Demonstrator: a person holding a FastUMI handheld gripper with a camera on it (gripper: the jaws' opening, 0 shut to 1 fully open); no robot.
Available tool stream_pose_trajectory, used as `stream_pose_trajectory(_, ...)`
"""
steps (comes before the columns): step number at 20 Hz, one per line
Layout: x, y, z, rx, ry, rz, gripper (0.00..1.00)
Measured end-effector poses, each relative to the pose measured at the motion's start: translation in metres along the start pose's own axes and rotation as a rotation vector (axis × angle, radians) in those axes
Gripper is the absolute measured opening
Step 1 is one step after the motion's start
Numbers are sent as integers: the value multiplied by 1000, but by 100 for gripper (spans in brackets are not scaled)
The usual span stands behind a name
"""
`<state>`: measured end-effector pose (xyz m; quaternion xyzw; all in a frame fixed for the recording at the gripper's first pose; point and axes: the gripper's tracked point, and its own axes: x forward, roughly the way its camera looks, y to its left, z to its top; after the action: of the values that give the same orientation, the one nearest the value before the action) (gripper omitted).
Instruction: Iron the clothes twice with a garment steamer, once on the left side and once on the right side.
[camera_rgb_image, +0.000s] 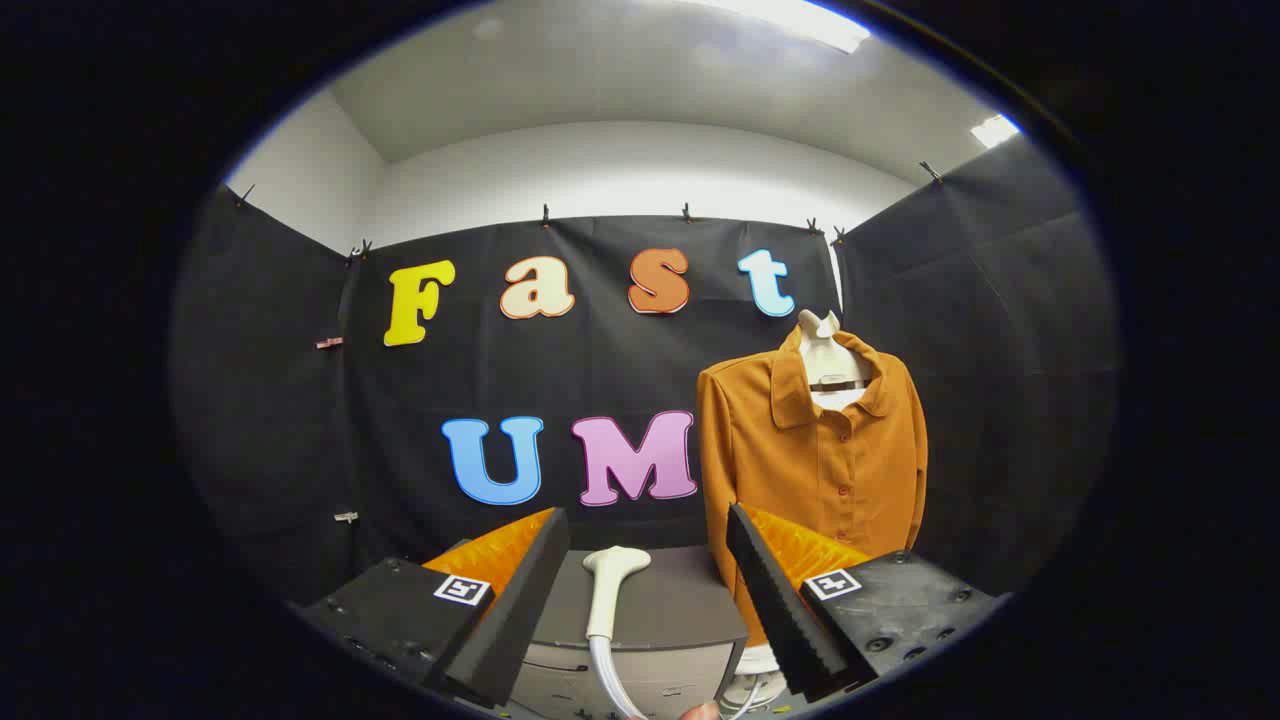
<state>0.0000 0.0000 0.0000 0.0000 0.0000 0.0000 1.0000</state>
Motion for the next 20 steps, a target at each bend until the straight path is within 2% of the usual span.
stream_pose_trajectory(3, -7, -1, 8, -30, -25, -19, 98)
stream_pose_trajectory(11, -28, 7, 17, -24, -38, -5, 98)
stream_pose_trajectory(20, -31, 5, 1, -25, 25, -8, 98)
